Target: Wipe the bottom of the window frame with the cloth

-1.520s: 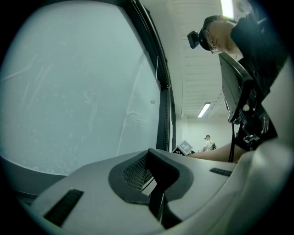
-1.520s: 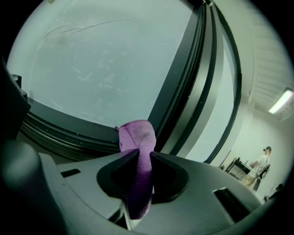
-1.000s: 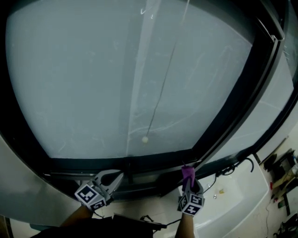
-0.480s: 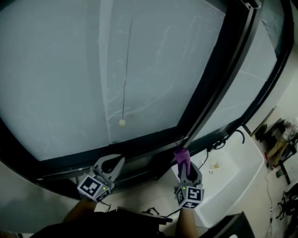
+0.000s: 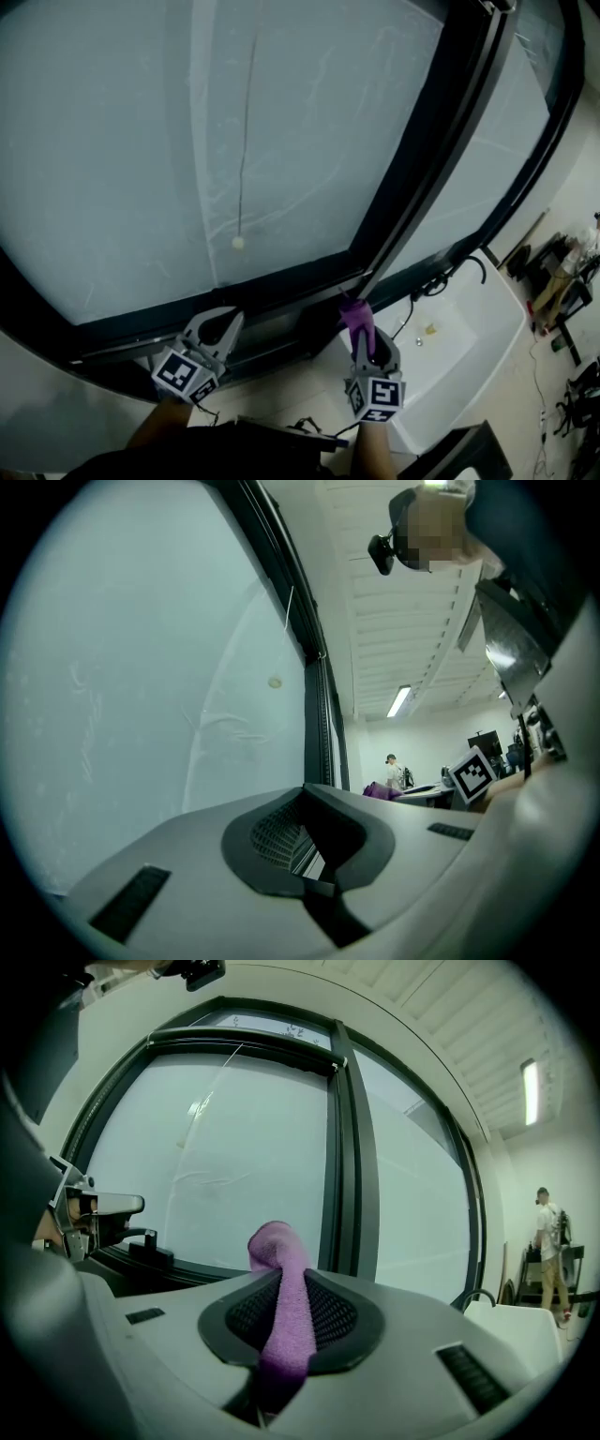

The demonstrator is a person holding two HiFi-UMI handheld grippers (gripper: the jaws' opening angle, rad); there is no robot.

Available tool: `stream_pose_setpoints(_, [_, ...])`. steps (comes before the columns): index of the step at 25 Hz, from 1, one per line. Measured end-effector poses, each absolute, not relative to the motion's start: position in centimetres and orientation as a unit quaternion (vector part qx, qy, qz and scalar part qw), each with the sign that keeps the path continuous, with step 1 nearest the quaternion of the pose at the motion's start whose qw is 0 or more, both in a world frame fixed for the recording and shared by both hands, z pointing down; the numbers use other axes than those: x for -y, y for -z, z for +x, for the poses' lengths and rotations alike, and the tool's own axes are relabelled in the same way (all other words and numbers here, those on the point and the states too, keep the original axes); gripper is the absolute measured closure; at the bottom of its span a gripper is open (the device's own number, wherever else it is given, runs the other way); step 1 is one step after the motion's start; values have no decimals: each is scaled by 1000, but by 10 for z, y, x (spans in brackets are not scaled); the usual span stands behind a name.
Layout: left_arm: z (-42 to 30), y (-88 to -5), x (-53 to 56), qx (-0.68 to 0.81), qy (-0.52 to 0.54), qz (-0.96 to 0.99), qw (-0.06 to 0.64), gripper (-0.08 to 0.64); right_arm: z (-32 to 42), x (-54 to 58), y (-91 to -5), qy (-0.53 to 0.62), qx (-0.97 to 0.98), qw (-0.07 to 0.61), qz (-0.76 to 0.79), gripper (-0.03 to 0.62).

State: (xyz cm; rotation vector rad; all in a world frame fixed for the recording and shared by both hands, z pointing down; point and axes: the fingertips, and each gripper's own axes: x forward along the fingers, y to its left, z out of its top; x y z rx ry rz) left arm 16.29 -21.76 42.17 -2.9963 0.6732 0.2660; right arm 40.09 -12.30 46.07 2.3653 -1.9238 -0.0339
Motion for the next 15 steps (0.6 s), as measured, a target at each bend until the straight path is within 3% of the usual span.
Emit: stream_pose_setpoints(15, [167, -426, 214, -188, -74, -979, 9, 558, 391, 136, -464, 7, 651, 52, 758, 526])
